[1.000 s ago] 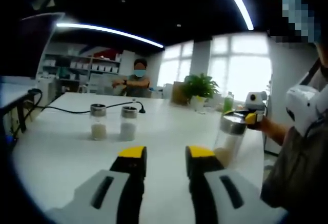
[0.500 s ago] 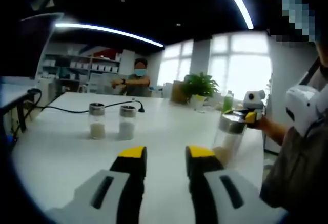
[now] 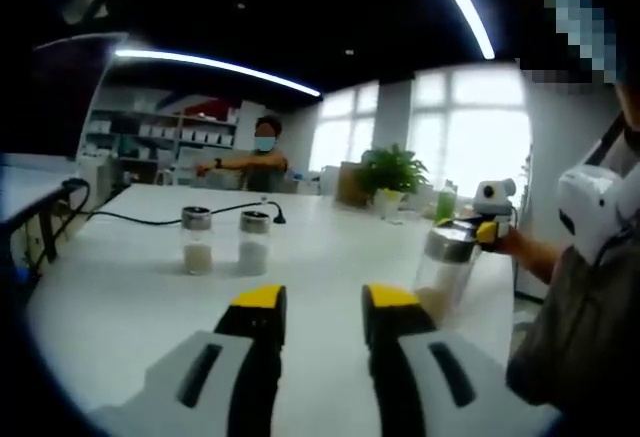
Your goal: Rotate the seasoning bottle until the label or dispensing opening points toward the visible target arrow and the bottle remains upright within the marked orientation range
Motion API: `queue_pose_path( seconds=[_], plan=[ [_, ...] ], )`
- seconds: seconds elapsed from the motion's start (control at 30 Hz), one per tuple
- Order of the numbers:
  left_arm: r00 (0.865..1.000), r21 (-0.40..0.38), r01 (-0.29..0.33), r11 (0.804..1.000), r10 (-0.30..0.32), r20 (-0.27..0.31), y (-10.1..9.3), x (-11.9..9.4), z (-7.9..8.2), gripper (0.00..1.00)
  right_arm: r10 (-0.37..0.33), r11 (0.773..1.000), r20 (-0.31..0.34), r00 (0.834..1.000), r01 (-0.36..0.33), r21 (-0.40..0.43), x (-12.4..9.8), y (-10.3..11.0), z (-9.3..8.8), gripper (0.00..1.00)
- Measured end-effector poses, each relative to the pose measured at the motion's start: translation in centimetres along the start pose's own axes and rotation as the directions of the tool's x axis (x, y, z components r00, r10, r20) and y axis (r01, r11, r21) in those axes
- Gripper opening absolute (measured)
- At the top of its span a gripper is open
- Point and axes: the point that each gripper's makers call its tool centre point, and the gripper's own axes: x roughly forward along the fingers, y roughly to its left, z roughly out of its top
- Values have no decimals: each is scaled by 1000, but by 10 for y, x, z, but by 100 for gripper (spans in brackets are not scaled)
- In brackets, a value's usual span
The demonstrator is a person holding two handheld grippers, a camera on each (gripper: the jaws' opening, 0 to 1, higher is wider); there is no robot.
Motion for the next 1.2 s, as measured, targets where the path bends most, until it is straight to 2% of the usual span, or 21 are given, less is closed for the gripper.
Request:
queue_pose_path(
  seconds=[0.33,0.5,0.6,0.67,1.2],
  plan=[
    [1000,-7,-6,1000,6,16,2,-2,2,32,7,1000,11,1000,-7,-1,1,0,0,46],
    [1000,-14,-2,1000,2,12,1,-2,0,32,6,1000,9,1000,-6,-4,6,8,19,46],
    [1000,-18,0,1000,1,24,1,-9,21,32,4,1000,9,1000,-4,-7,7,10,26,46],
    [1000,-16,-4,1000,5,29,2,-13,28,32,4,1000,7,1000,-4,-8,8,11,31,46],
    [999,-19,-12,1000,13,39,1,-26,43,32,16,1000,2,1000,-16,-7,10,12,34,46]
  ],
)
